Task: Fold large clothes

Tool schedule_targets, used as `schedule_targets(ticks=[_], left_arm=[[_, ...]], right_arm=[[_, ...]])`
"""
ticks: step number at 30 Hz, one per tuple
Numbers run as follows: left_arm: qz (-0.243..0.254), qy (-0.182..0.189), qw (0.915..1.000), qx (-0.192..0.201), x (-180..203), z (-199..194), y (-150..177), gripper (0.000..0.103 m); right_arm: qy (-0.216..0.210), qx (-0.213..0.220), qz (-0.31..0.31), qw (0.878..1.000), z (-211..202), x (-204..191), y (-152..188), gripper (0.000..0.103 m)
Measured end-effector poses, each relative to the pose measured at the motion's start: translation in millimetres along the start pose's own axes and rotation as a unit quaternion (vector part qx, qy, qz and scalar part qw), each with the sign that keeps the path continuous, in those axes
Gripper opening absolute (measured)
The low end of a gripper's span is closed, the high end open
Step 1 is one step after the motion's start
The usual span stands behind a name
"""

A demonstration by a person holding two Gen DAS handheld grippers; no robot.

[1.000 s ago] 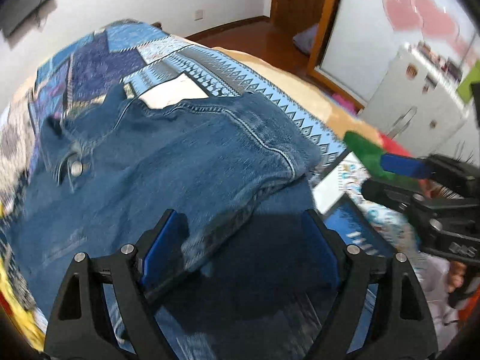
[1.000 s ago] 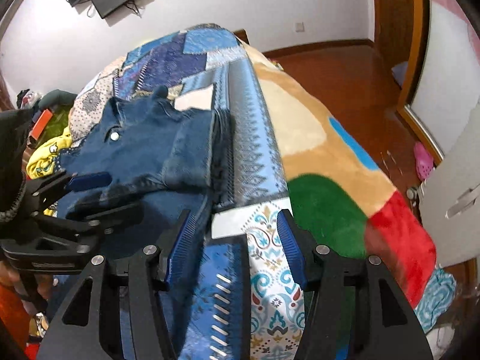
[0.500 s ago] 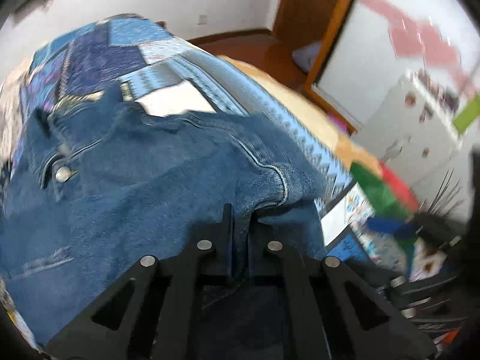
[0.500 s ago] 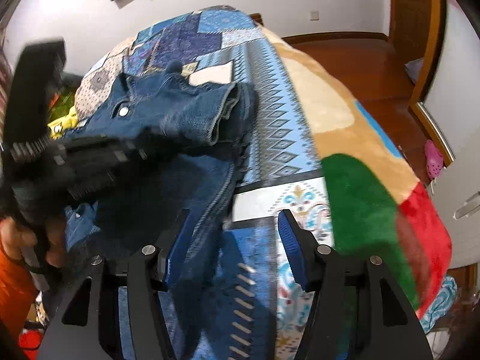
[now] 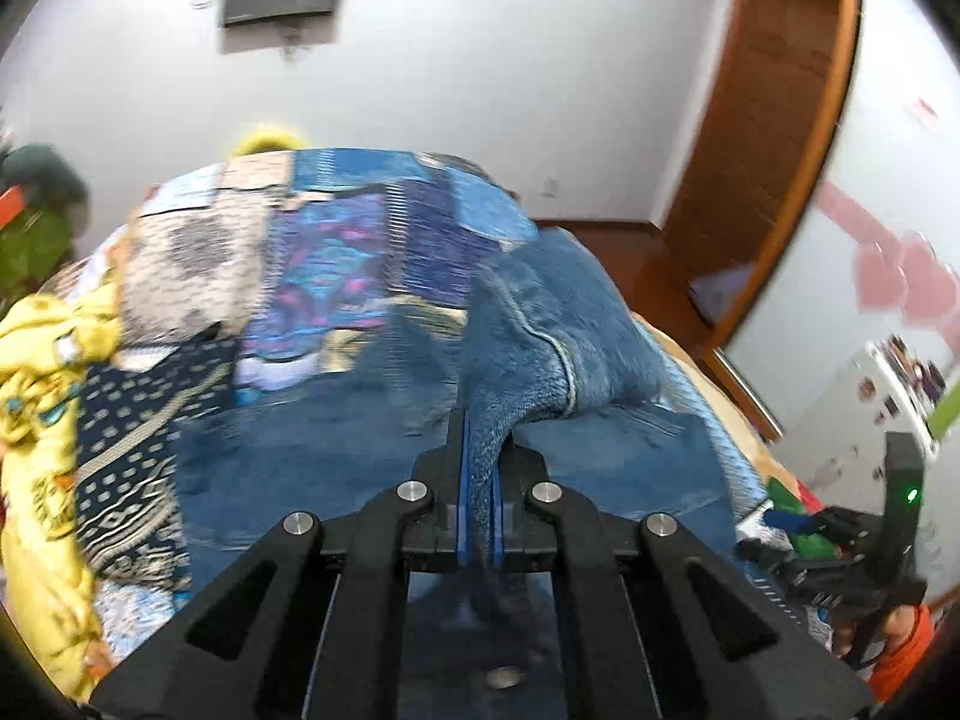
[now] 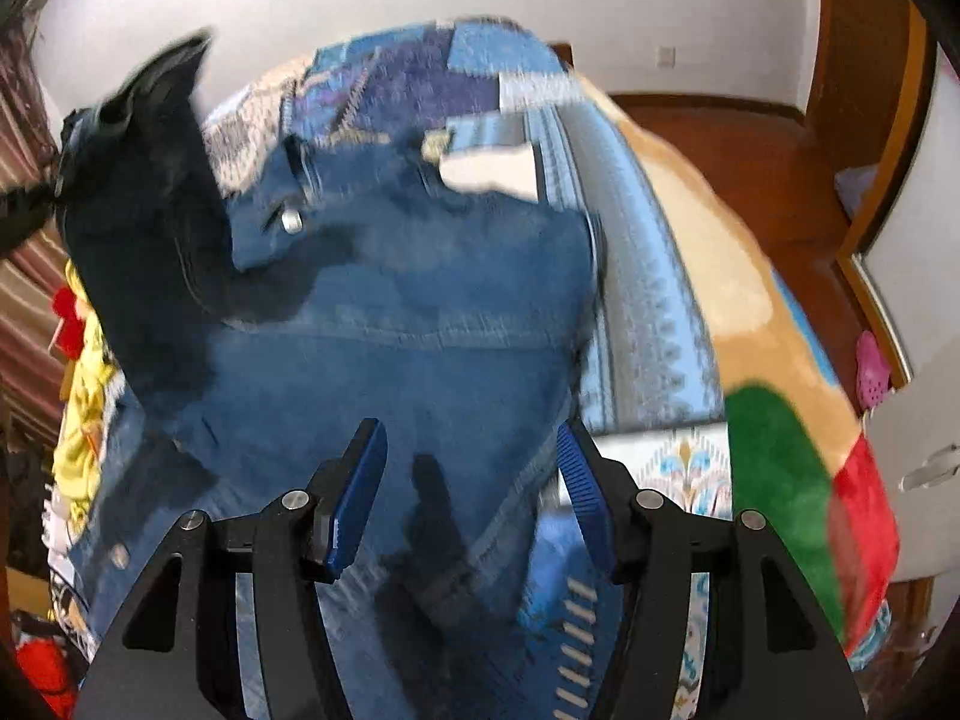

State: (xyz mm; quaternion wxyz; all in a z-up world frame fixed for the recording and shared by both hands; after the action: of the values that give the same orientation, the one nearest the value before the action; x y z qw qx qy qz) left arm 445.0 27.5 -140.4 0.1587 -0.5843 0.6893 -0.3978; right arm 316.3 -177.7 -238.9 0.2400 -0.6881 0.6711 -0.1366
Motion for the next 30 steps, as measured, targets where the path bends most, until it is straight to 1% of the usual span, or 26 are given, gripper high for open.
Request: schedule_targets(ticks=[2, 3, 4, 6, 7, 9, 10, 13, 17, 18, 19, 21, 22, 23, 24, 25, 26, 28, 30], left_arm=[[-0.019, -0.010, 0.9997, 0.007, -24.3, -12.5, 4.4, 0.004], [-0.026, -0.012, 0.9995, 0.009, -34.7, -16.6, 8.1, 0.004], [-0.036, -0.014, 0.9992, 0.009, -46.0, -20.4, 13.3, 0.004], [-0.060, -0.012, 0.9981, 0.005, -67.9, -23.0, 25.1, 0.004], [-0.071, -0.010, 0.9974, -0.001, -77.6, -21.5, 33.4, 0.004], [-0.082, -0.014, 0.9963, -0.021, -94.2, -17.1, 48.5, 0.005], [-0.089, -0.013, 0.9954, -0.035, -103.0, -12.1, 59.4, 0.005], [-0.103, -0.017, 0.9923, -0.067, -118.9, -3.8, 89.8, 0.006], [-0.127, -0.009, 0.9873, -0.095, -134.4, -2.0, 129.2, 0.012], [-0.132, -0.005, 0.9861, -0.101, -137.0, -3.2, 135.6, 0.014], [-0.139, -0.005, 0.9839, -0.112, -140.9, -3.8, 143.7, 0.023], [-0.152, 0.005, 0.9800, -0.129, -147.1, -5.9, 156.2, 0.026], [-0.155, 0.003, 0.9784, -0.136, -148.6, -8.9, 161.6, 0.038], [-0.153, -0.011, 0.9781, -0.140, -152.7, -12.6, 165.8, 0.052], [-0.147, -0.029, 0.9789, -0.139, -156.8, -18.2, 167.1, 0.056], [-0.141, -0.035, 0.9799, -0.137, -158.3, -23.7, 166.7, 0.059], [-0.138, -0.033, 0.9806, -0.135, -159.6, -28.7, 165.5, 0.060], [-0.133, -0.046, 0.9813, -0.132, -165.0, -39.4, 160.1, 0.061], [-0.129, -0.054, 0.9827, -0.122, -172.7, -46.8, 149.9, 0.062]], right_arm=[[0.003, 0.012, -0.001, 1.000, 0.6, -5.6, -13.9, 0.064], [0.006, 0.016, -0.003, 1.000, 1.9, -10.0, -17.2, 0.071], [0.011, 0.020, -0.008, 1.000, 4.6, -13.9, -19.6, 0.073], [0.012, 0.007, -0.009, 1.000, 15.9, -20.7, -18.2, 0.073], [0.007, -0.013, -0.003, 1.000, 25.8, -24.0, -13.4, 0.073], [-0.002, -0.042, 0.004, 0.999, 40.1, -27.7, -4.9, 0.073], [0.002, -0.051, 0.004, 0.999, 45.3, -29.0, -0.6, 0.073], [0.024, -0.050, -0.012, 0.998, 45.7, -33.2, 4.8, 0.073], [0.031, -0.058, -0.011, 0.998, 43.0, -32.3, 6.8, 0.073], [0.033, -0.060, -0.012, 0.998, 42.8, -32.1, 7.5, 0.073], [0.033, -0.061, -0.012, 0.998, 42.9, -32.0, 8.9, 0.073], [0.038, -0.062, -0.012, 0.997, 41.8, -30.5, 11.5, 0.073], [0.039, -0.063, -0.011, 0.997, 41.8, -29.1, 10.8, 0.073], [0.038, -0.064, -0.010, 0.997, 41.0, -27.7, 11.2, 0.073], [0.038, -0.064, -0.008, 0.997, 39.5, -25.9, 12.6, 0.073], [0.038, -0.065, -0.006, 0.997, 38.5, -24.0, 13.0, 0.073], [0.039, -0.064, -0.004, 0.997, 37.0, -21.2, 12.9, 0.073], [0.041, -0.065, -0.005, 0.997, 33.9, -17.4, 11.1, 0.073], [0.044, -0.058, -0.005, 0.997, 30.7, -12.9, 5.5, 0.073]])
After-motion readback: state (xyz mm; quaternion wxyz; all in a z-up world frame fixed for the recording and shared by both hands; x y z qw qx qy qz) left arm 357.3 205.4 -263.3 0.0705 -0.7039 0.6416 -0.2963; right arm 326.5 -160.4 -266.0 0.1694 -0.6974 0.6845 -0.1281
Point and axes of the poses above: each gripper's, at about its wrist camera, not at the fingertips, and z roughly the way its jaws point, x to its right, y to its underside, the point moved 7 cm from there along z, roughly the way its jaws point, and after that the axes turned 7 degrees about y, right-handed, at the moved point
